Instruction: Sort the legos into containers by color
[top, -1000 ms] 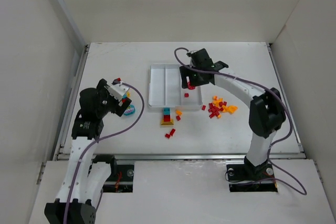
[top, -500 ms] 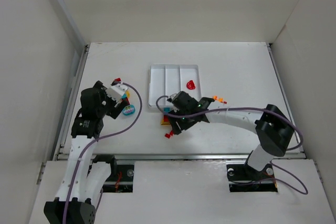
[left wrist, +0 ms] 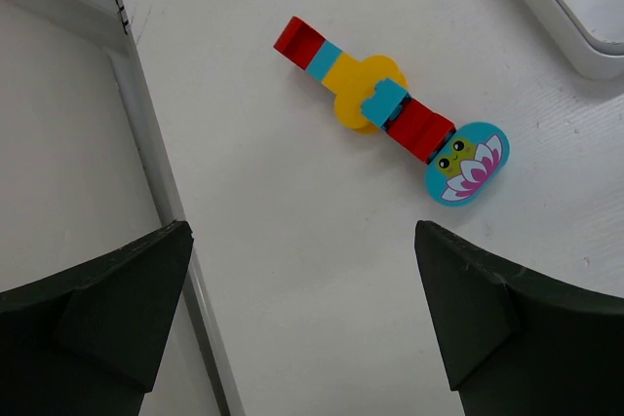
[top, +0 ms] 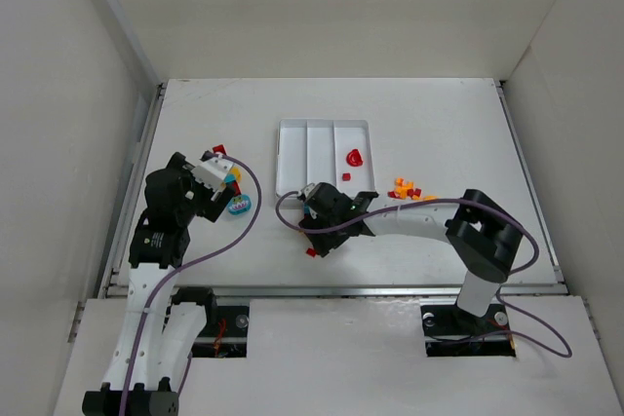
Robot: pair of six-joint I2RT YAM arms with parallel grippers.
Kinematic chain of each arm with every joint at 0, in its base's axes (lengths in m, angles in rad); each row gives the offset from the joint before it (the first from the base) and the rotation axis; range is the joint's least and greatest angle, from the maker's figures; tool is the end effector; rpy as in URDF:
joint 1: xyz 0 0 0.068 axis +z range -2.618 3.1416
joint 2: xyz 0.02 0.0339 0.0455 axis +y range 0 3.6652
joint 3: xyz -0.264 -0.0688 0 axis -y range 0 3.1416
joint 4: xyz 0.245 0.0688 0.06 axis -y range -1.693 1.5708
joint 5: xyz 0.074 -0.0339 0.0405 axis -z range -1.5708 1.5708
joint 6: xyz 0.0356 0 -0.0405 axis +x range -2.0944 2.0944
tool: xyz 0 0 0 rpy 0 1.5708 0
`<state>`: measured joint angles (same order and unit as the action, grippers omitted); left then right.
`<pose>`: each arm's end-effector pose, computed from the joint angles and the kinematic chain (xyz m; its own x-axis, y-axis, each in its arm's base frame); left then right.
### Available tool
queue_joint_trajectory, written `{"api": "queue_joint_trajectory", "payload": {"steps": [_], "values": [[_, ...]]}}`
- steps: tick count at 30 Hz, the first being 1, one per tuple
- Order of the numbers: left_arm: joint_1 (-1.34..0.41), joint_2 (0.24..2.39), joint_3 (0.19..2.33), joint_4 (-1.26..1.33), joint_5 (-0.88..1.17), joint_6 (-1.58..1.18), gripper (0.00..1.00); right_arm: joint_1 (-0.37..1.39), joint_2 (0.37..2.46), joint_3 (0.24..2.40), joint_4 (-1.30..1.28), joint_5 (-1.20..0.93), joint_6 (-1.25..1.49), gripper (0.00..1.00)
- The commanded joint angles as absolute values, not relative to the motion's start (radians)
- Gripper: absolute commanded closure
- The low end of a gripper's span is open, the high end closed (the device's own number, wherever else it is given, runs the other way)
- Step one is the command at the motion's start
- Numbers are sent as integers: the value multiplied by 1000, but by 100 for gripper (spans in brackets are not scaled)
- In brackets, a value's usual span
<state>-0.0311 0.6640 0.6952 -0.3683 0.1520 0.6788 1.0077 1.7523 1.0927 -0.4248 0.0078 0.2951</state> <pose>0.1579 -0.0103 0.3077 -0.1483 0.6255 -0.7660 0.3427 0.7591 0.5535 0.1867 0.2952 0.1736 -0.6969 -0.5591 -0.4492 -0.6699 0.7311 0.1294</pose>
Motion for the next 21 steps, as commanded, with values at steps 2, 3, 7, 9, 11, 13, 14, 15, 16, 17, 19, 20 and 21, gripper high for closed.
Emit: {"api": "queue_joint_trajectory", "payload": {"steps": [2, 3, 7, 9, 11, 13, 14, 15, 16, 17, 19, 20, 21], "values": [[-34, 652, 689, -365, 150, 653, 3, 1008, 1781, 1101, -345, 46, 270, 38], [-34, 652, 689, -365, 150, 653, 3, 1008, 1781, 1101, -345, 46, 270, 38], [-34, 652, 689, -365, 150, 653, 3, 1008, 1781, 1091, -318, 46, 270, 41], [-34, 652, 689, -365, 150, 653, 3, 1008, 1790, 1091, -308, 46, 270, 42], [-34, 652, 689, -365, 150, 653, 3, 1008, 1801, 1091, -308, 46, 261, 47], [-34, 652, 689, -365, 141, 653, 3, 1008, 1810, 1091, -319, 46, 261, 53], [-34, 643, 689, -365, 141, 653, 2, 1008, 1810, 1091, -319, 46, 261, 55], [-34, 643, 689, -365, 141, 653, 2, 1008, 1810, 1091, -319, 35, 261, 58], [-34, 643, 680, -365, 141, 653, 2, 1008, 1810, 1080, -319, 35, 261, 64], [-34, 643, 680, -365, 132, 653, 2, 1008, 1801, 1080, -319, 35, 261, 69], [-34, 643, 680, -365, 132, 664, 2, 1008, 1789, 1051, -319, 35, 261, 77], [-34, 643, 670, -365, 132, 664, 2, 1008, 1770, 1051, -319, 35, 270, 81], [-34, 643, 670, -365, 132, 678, 2, 1008, 1760, 1036, -319, 35, 279, 84]]}}
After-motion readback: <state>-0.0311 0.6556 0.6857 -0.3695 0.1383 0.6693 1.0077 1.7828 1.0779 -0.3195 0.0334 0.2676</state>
